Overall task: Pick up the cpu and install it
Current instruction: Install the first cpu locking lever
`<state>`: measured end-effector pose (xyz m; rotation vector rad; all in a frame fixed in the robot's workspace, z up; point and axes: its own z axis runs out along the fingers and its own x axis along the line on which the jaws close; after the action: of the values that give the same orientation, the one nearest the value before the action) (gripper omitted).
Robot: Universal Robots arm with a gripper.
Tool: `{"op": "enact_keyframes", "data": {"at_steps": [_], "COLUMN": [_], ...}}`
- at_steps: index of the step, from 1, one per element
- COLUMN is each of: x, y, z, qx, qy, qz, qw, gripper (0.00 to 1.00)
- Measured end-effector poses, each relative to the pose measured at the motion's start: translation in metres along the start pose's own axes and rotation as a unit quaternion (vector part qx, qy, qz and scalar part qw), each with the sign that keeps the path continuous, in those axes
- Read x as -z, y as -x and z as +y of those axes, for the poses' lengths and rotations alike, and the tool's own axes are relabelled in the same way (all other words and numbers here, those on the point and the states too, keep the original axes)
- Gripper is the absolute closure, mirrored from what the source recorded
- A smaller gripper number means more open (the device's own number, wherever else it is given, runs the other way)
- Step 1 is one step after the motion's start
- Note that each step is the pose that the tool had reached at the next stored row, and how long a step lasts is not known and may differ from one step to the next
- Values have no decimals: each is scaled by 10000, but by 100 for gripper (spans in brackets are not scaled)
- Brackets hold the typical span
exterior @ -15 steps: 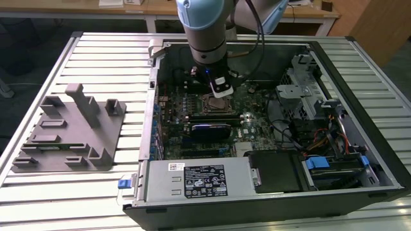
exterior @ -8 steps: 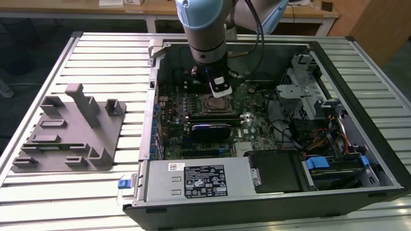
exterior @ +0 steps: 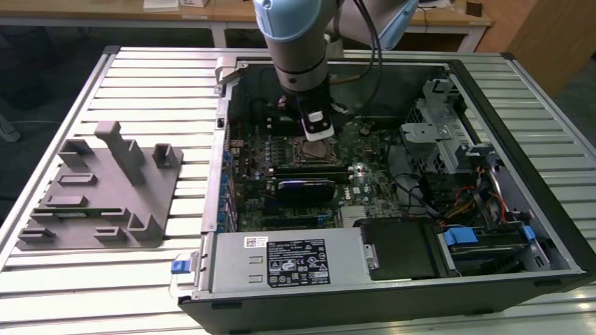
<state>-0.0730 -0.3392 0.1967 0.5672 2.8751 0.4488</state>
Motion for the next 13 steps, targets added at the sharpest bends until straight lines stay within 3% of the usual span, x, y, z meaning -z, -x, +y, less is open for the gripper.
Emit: {"op": "enact_keyframes", "data": {"at_steps": [4,13], "x": [-7,-13], "y": [-3,-25], "z": [2,4], "qx": [-239,-267], "qy": [-29,-32], "qz": [-83,-92], "qw": [9997,9996], "gripper": [89,89]}}
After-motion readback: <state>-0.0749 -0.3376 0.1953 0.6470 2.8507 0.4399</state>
